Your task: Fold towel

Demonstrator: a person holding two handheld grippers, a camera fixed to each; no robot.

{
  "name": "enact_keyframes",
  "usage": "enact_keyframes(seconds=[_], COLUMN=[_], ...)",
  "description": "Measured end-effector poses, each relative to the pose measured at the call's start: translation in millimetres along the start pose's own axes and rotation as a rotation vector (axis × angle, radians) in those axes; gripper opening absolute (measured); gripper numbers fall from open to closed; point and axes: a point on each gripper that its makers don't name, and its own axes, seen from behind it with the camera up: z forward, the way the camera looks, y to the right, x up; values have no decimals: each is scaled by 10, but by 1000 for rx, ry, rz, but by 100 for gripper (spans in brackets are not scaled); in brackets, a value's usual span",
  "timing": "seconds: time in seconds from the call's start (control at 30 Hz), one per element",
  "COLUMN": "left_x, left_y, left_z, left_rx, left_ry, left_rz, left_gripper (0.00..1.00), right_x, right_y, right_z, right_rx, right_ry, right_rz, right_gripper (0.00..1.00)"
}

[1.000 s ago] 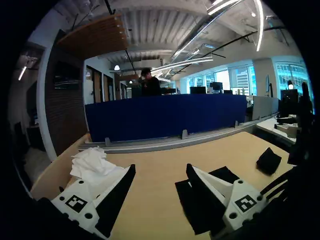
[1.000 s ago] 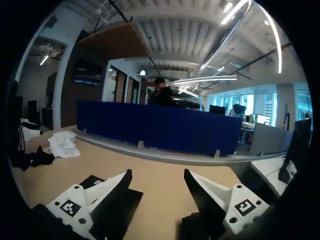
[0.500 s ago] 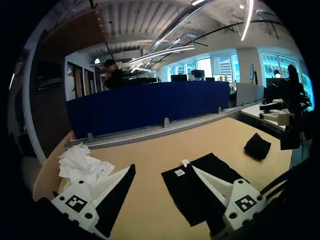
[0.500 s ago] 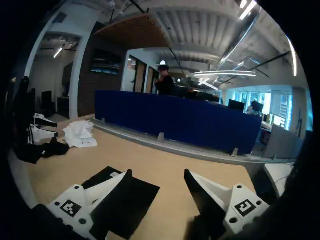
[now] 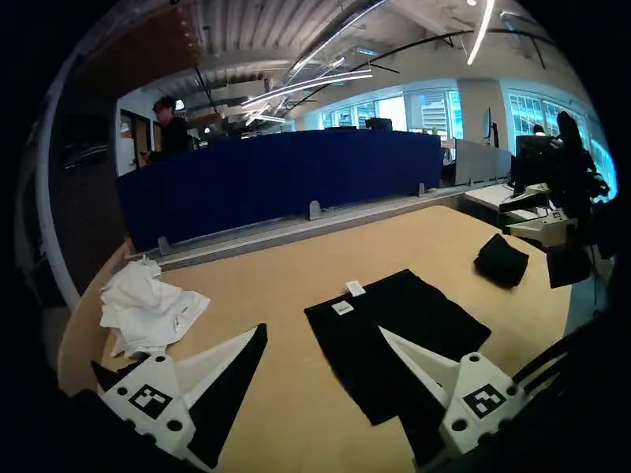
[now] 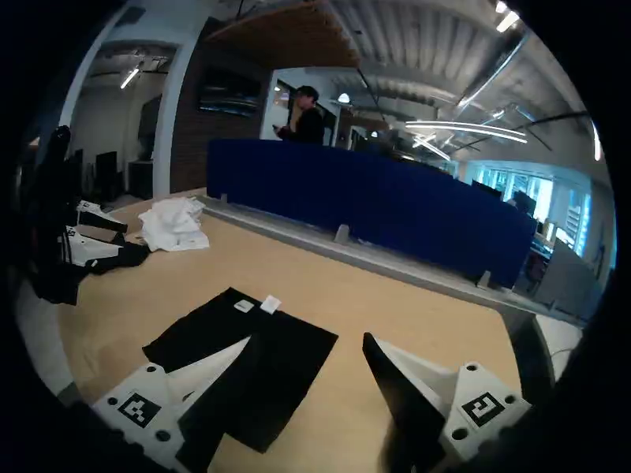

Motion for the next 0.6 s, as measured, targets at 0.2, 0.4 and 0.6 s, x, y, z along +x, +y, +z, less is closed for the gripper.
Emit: enact_keyframes(seconds=[0.2, 0.4, 0.6], left_x=[-237, -476, -719], left_y=[94, 213, 319], left_z=[49, 99, 151], left_rx=[-25, -52, -74], left_ry=[-39, -79, -122], left_rz=[11, 15, 22], left_gripper=[94, 94, 94], right_x=[-273, -549, -822], right_y=[-73, -152, -235], right_z=[61, 110, 148], right_rx=[14, 29, 46], right_ry=[-44, -85, -128], right_rz=[-14, -20, -20], right_gripper=[100, 100, 100])
